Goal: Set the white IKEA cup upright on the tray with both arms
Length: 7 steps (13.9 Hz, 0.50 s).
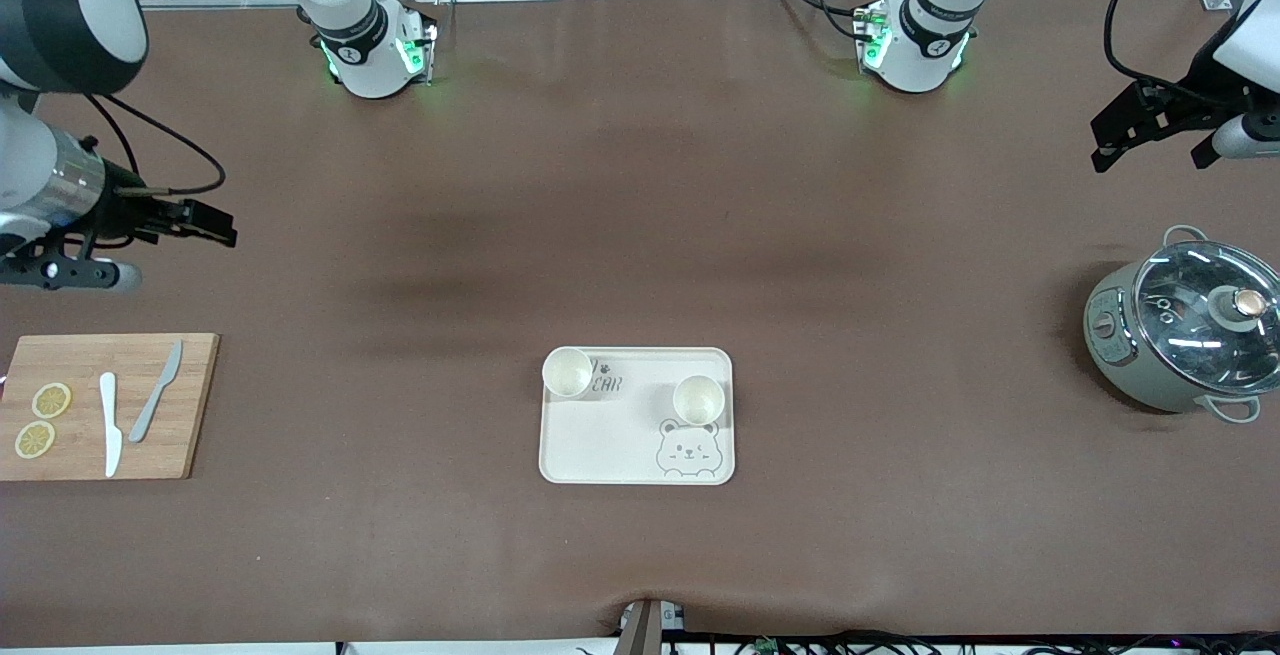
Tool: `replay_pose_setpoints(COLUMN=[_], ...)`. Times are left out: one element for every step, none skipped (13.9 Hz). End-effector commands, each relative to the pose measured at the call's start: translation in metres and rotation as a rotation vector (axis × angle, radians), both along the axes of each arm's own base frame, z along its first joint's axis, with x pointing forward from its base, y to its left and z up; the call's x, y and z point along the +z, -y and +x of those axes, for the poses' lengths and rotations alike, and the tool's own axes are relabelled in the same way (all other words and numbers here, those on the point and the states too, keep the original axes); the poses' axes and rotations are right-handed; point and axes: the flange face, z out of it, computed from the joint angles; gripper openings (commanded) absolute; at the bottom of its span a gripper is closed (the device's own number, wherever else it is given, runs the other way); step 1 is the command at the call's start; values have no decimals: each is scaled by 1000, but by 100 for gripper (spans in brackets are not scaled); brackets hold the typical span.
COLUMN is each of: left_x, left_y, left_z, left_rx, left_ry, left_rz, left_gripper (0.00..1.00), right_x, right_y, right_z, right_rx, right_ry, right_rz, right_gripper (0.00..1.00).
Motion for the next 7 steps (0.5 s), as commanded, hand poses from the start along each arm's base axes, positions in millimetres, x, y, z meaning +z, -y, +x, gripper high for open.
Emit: replay_pose_setpoints(left_x=[-7, -9, -9, -10, -10, -12, -14], left_y=[6, 6, 3, 2, 3, 3, 3], left_z=[6, 6, 7, 9, 11, 13, 14], left_rx=[-12, -12, -6, -5, -6, -6, -6], left_ry=[-2, -5, 1, 12, 21, 21, 18], left_rz=[-22, -22, -21, -24, -25, -25, -23], left_gripper=[100, 100, 100, 100, 100, 100, 100], right_x=[40, 50, 62, 67, 68, 72, 77], right_y=[15, 16, 16, 15, 17, 13, 9], right_z=[-14, -14, -16, -15, -17, -22, -26], right_rx=[20, 34, 37, 40, 35, 43, 51], right_ry=[10, 13, 20, 25, 24, 13, 11], right_rz=[12, 12, 12, 13, 12, 14, 14], right_gripper=[100, 100, 100, 100, 100, 100, 100])
